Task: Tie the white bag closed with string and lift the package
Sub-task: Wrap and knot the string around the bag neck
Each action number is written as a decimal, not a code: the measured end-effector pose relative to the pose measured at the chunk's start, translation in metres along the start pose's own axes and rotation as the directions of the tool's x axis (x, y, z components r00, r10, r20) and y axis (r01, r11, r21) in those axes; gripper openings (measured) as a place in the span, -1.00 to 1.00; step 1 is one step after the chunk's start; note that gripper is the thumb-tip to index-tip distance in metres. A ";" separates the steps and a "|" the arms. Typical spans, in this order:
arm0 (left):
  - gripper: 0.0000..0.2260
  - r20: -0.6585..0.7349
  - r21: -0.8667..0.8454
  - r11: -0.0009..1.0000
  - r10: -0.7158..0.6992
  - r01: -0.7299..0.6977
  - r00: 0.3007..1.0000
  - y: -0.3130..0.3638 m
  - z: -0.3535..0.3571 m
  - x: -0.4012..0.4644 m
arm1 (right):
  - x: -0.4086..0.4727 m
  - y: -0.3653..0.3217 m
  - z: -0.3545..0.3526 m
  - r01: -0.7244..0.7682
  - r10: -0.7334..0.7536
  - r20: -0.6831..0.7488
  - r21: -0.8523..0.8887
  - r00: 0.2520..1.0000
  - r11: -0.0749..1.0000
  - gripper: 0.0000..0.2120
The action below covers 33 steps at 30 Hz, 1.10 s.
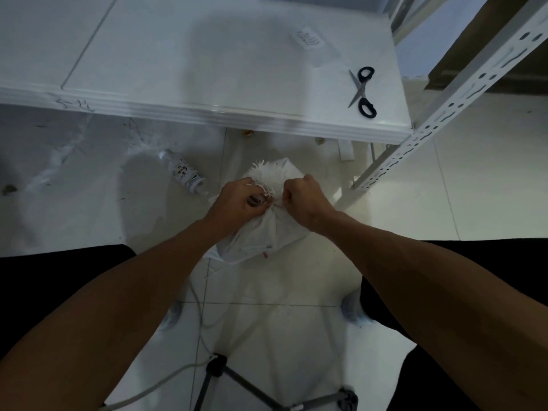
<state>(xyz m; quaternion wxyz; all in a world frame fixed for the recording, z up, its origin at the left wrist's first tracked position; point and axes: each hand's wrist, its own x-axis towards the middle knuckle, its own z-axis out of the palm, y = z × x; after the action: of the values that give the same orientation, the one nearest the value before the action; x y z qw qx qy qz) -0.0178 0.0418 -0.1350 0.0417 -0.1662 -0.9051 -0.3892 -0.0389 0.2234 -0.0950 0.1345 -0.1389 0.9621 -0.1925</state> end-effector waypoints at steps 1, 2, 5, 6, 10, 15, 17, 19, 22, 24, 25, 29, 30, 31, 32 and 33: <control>-0.85 -0.006 0.000 1.000 -0.003 0.003 1.000 0.000 0.000 0.000 | 0.000 0.000 0.000 0.000 0.000 -0.002 -0.007 1.000 1.000 -0.79; -0.85 -0.011 0.004 1.000 -0.006 0.006 1.000 -0.001 0.000 0.001 | 0.000 0.000 0.000 -0.002 0.002 -0.006 -0.012 1.000 1.000 -0.80; -0.86 -0.023 0.005 1.000 0.004 -0.004 1.000 0.000 0.000 0.000 | 0.001 0.002 -0.001 -0.020 0.020 -0.010 -0.016 1.000 1.000 -0.81; -0.86 -0.026 0.001 1.000 0.002 -0.002 1.000 0.000 0.000 0.001 | 0.001 0.003 -0.001 -0.029 0.029 -0.003 -0.017 1.000 0.999 -0.81; -0.83 -0.015 -0.019 0.999 -0.046 0.046 0.999 -0.002 0.003 0.001 | -0.001 0.007 -0.002 -0.030 0.030 0.067 0.010 0.997 0.999 -0.82; -0.76 -0.026 -0.145 0.975 -0.173 0.167 0.985 0.007 0.002 0.001 | -0.002 0.001 -0.002 0.108 -0.104 0.103 -0.035 0.989 0.994 -0.86; -0.64 -0.079 -0.257 0.938 -0.259 0.232 0.963 0.019 0.002 0.008 | 0.002 -0.005 -0.003 0.116 -0.118 0.090 0.023 0.989 0.993 -0.88; -0.47 -0.121 -0.332 0.906 -0.317 0.263 0.941 0.027 0.003 0.020 | 0.005 -0.011 -0.003 0.104 -0.109 0.084 0.062 0.990 0.993 -0.88; -0.21 0.011 -0.463 0.805 -0.412 0.370 0.911 0.028 -0.002 0.038 | 0.009 -0.011 -0.004 0.054 -0.058 0.036 0.086 0.998 0.995 -0.86; -0.26 0.136 -0.374 0.806 -0.442 0.459 0.887 0.020 -0.006 0.042 | 0.009 -0.009 -0.003 0.021 -0.024 0.024 0.111 0.999 0.994 -0.87; -0.39 0.179 -0.266 0.853 -0.414 0.449 0.892 0.017 -0.008 0.042 | 0.009 -0.009 -0.002 0.008 -0.011 0.023 0.134 1.000 0.991 -0.87; -0.85 0.125 -0.055 0.961 -0.262 0.270 0.957 0.016 -0.012 0.036 | 0.009 -0.015 0.004 -0.006 0.005 0.006 0.198 1.000 0.980 -0.81; -0.88 0.058 -0.051 0.968 -0.241 0.244 0.969 0.019 -0.014 0.034 | 0.008 -0.017 0.004 0.004 -0.001 -0.011 0.221 1.000 0.975 -0.78; -0.87 -0.015 -0.042 0.975 -0.220 0.219 0.975 0.020 -0.015 0.034 | 0.008 -0.018 0.004 0.011 -0.005 -0.026 0.249 1.000 0.968 -0.78; -0.87 -0.073 -0.044 0.980 -0.199 0.196 0.977 0.021 -0.015 0.034 | 0.007 -0.019 0.004 0.013 -0.002 -0.037 0.279 0.999 0.960 -0.78; -0.90 -0.115 -0.051 0.979 -0.200 0.195 0.973 0.020 -0.016 0.034 | 0.007 -0.020 0.003 0.009 0.006 -0.046 0.311 0.999 0.950 -0.78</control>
<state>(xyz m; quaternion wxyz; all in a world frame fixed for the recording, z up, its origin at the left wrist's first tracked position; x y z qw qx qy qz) -0.0440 0.0523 -0.1033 0.0536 -0.0525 -0.9052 -0.4184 -0.0400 0.2027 -0.0915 0.1321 -0.1120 0.9225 -0.3451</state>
